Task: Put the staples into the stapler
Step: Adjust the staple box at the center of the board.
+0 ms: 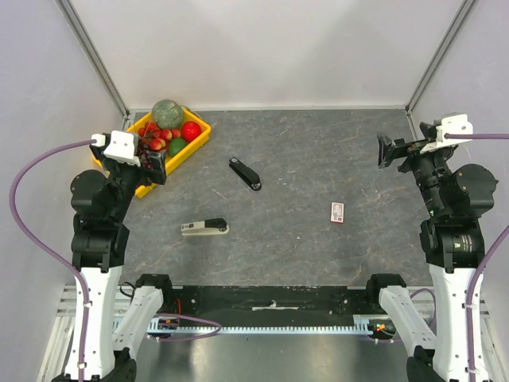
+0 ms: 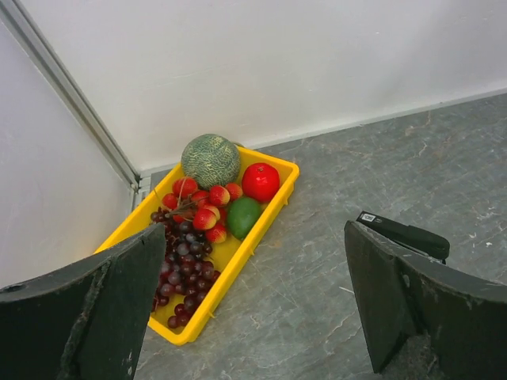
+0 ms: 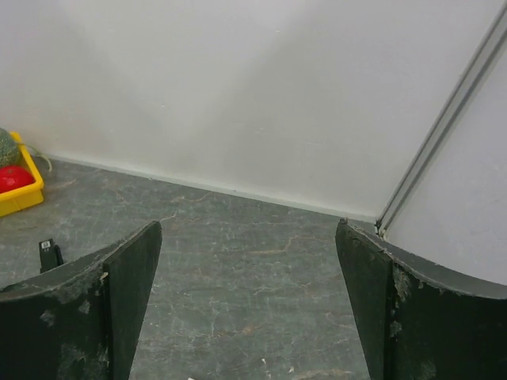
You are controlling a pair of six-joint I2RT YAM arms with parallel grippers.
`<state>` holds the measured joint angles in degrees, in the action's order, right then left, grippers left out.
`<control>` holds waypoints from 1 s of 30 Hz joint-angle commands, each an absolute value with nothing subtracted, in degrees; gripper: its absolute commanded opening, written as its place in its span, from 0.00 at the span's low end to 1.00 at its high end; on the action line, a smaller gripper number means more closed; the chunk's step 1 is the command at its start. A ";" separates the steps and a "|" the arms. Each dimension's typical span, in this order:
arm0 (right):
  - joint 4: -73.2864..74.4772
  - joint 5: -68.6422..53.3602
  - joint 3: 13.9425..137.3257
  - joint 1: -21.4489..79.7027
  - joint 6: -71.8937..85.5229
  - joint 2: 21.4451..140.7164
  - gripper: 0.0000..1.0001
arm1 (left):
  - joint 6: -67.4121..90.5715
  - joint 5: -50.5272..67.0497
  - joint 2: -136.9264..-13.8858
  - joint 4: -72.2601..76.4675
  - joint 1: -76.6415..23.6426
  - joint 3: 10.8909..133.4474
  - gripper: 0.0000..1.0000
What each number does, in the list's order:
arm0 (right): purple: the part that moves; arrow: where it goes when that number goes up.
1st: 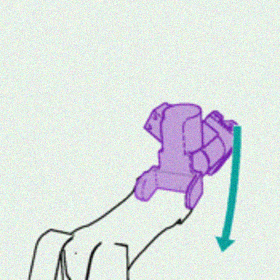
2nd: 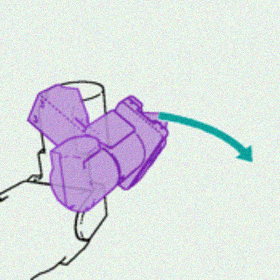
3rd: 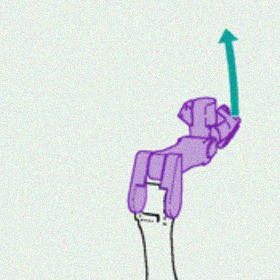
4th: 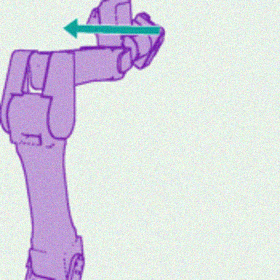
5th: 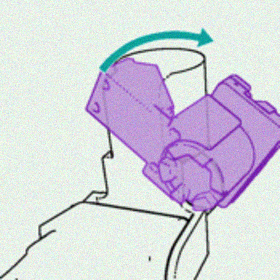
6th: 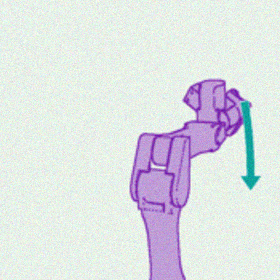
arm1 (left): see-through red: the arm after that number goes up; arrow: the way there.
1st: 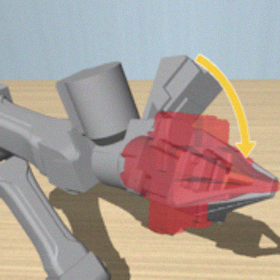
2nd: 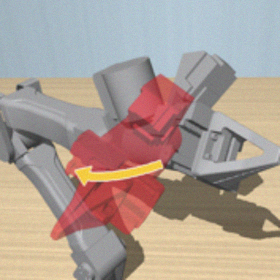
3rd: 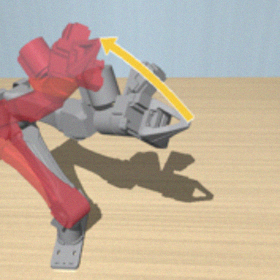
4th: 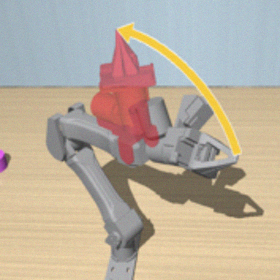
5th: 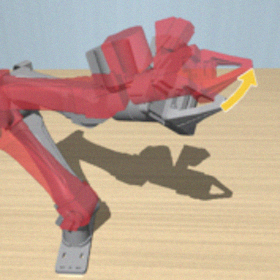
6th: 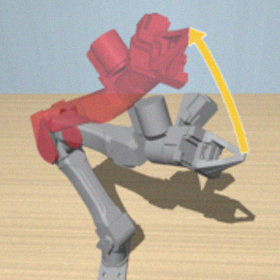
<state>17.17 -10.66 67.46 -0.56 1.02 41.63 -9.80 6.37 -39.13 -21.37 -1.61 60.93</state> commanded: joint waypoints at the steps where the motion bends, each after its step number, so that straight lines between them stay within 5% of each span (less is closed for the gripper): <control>1: 15.91 -10.45 68.56 -1.32 3.52 40.52 0.98 | -7.38 8.87 -39.81 -21.45 -1.23 62.58 1.00; 11: 14.50 -21.26 58.38 -1.32 -12.12 40.07 0.98 | -9.31 14.41 -39.64 -21.97 -0.79 61.35 1.00; 16: 20.21 -23.11 52.39 -1.32 -17.31 43.58 0.98 | -14.75 26.96 -40.43 -25.48 -0.79 60.38 1.00; 20: 23.28 -23.20 49.04 -1.06 -18.02 51.57 0.98 | -16.79 37.16 -42.71 -27.42 -0.88 60.82 1.00; 30: 29.52 -11.26 52.82 5.26 -14.33 71.35 0.98 | -14.59 39.55 -42.02 -27.78 -0.88 57.93 1.00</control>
